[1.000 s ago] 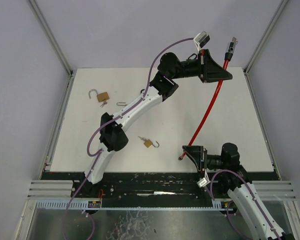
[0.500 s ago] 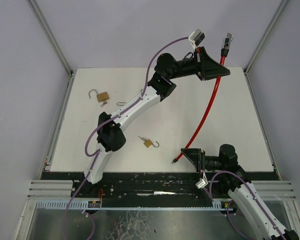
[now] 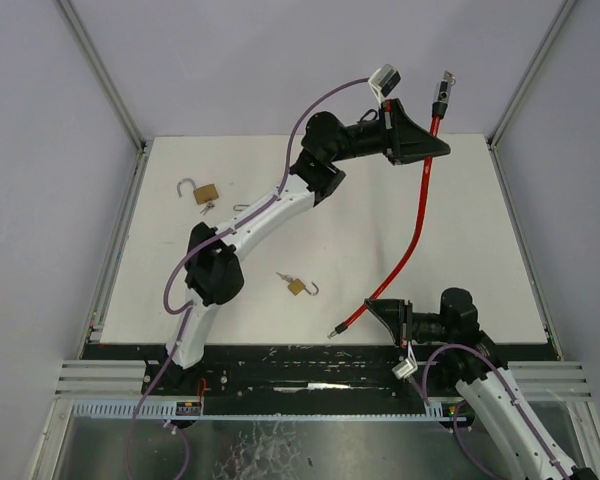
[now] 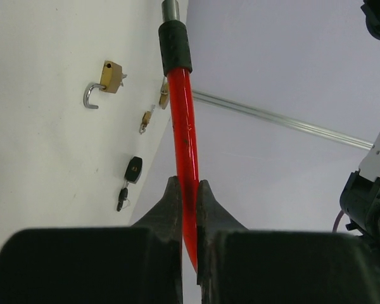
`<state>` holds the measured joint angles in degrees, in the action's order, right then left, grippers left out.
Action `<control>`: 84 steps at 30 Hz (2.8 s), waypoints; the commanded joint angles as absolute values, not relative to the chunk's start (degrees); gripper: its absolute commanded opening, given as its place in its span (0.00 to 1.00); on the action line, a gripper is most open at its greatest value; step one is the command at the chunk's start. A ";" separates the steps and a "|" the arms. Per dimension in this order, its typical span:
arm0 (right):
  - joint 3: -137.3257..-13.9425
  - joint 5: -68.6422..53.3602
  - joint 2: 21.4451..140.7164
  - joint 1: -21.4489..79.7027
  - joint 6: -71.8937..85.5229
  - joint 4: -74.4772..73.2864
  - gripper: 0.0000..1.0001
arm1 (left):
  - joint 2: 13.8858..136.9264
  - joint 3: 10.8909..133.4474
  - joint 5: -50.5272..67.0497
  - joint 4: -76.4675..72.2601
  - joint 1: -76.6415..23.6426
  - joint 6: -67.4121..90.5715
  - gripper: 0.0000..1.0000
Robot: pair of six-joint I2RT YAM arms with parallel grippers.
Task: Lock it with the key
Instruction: Lock the lock.
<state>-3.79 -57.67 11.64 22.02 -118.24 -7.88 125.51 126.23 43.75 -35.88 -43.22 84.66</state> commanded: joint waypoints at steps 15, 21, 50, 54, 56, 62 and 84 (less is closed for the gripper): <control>-34.43 -48.27 9.60 22.35 -66.85 -20.19 0.00 | 107.51 88.58 54.94 -66.77 -36.13 50.08 0.00; -39.68 -39.87 13.98 22.17 -34.64 -13.79 0.00 | 100.04 73.91 52.17 -67.17 -36.12 26.54 0.00; -50.36 -49.12 42.01 8.35 -9.75 -17.71 0.00 | 89.16 53.42 27.28 -52.18 -36.39 -11.96 0.00; -50.08 -51.53 46.07 5.89 -10.72 -17.44 0.00 | 88.60 52.95 26.06 -50.98 -36.30 -13.19 0.00; -48.92 -52.23 46.97 5.50 -10.12 -15.30 0.00 | 88.70 53.06 26.67 -50.61 -36.34 -13.41 0.00; -48.27 -50.87 46.09 5.45 -10.54 -14.99 0.00 | 89.58 54.51 29.35 -46.85 -36.84 -16.42 0.00; -46.41 -45.88 46.61 4.76 -10.38 -14.26 0.00 | 92.07 58.85 36.54 -36.50 -39.14 -23.62 0.00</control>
<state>-46.02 -48.40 47.40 5.69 -10.87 -18.48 92.07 56.93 33.50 -35.53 -38.74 -21.78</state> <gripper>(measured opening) 0.051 0.110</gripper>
